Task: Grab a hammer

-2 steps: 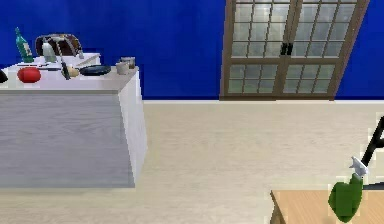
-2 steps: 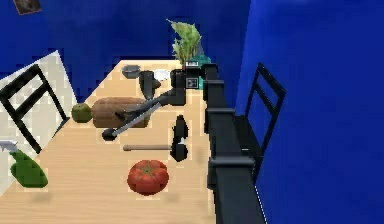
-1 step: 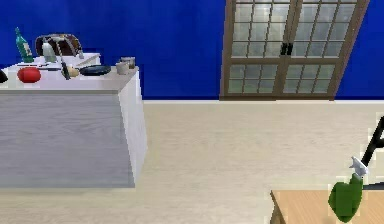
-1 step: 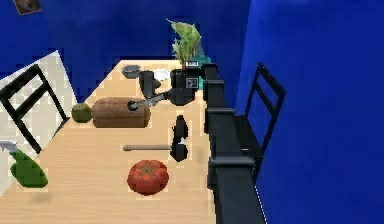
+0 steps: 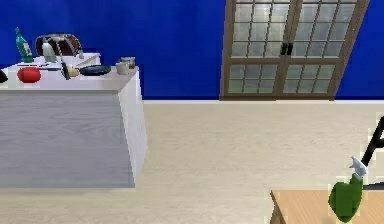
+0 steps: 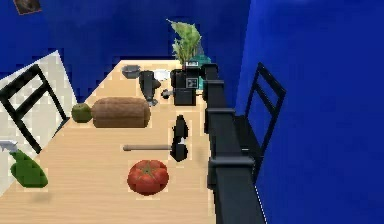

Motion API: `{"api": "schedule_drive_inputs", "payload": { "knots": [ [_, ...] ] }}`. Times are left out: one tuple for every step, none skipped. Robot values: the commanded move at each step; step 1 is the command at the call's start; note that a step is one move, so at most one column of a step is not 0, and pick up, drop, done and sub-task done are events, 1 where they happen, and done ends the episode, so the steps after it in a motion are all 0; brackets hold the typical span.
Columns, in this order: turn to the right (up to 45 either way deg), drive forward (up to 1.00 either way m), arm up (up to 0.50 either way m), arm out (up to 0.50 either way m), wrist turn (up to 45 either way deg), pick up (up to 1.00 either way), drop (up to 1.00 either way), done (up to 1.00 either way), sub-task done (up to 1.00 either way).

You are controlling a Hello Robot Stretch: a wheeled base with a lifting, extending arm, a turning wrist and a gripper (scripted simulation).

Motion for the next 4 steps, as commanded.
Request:
{"api": "schedule_drive_inputs", "payload": {
  "knots": [
    [0.0,0.0,-0.3,0.0,0.0,0.0,0.0,0.0,0.0],
    [0.0,0.0,0.0,0.0,0.0,1.0,0.0,0.0,0.0],
    [0.0,0.0,0.1,0.0,0.0,0.0,0.0,0.0,0.0],
    [0.0,0.0,0.0,0.0,0.0,0.0,0.0,1.0,0.0]
  ]
}}
